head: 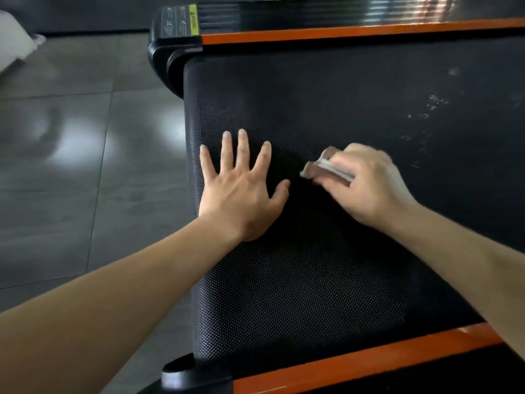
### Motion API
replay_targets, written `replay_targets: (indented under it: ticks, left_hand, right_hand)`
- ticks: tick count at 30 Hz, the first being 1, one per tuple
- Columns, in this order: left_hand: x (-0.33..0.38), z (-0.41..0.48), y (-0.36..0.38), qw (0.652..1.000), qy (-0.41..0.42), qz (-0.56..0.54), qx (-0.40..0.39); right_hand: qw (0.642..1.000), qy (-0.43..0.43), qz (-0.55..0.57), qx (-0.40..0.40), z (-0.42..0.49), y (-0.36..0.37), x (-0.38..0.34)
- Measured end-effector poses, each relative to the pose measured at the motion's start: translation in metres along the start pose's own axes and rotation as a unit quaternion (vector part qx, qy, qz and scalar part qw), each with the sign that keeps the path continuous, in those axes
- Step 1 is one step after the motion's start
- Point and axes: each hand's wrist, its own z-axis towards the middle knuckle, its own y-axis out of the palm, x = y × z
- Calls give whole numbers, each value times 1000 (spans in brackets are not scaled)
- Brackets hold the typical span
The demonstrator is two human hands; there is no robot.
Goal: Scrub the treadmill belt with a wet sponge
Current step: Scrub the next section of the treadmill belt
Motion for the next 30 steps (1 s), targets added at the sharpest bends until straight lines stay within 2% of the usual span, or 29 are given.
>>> replay_targets:
  ticks: [1,4,5,10,12,15,16,21,23,26,27,30]
  left_hand:
    - [0,0,0,1000,2,0,1]
    - [-1,1,0,1000,6,-7,-1]
    - [-1,0,0,1000,7,-7,-1]
    - [0,1,-1,1000,5,-4,-2]
    - [0,2,-1,1000,8,-5,-4]
    - [0,2,-2,1000,10,-7,-4]
    - [0,2,-2,1000,11,-8,-4]
    - [0,2,-2,1000,9,-9,1]
    - [0,2,-1,1000,10,-6,1]
    - [1,2,-1,1000,15,-8,3]
    - [1,1,-1,1000,15,-8,6]
    - [1,1,0,1000,12,-6,11]
  right_hand:
    - [1000,15,-19,16,14,-2,8]
    - [983,160,-33,82,60,-1,28]
    - [981,171,-34,86,65,4,24]
    - [1000,14,10,22,34,15,-13]
    - [997,52,-22,55,57,13,3]
    - [979,174,-37,102,102,9,31]
    - [979,176,-36,98,106,11,31]
    - [999,32,23,-18,74,12,4]
    - [999,40,-3,16,95,10,16]
    - [986,147,-12,83,133,11,29]
    - [987,140,-18,82,135,17,26]
    - [999,28,8,17,118,28,7]
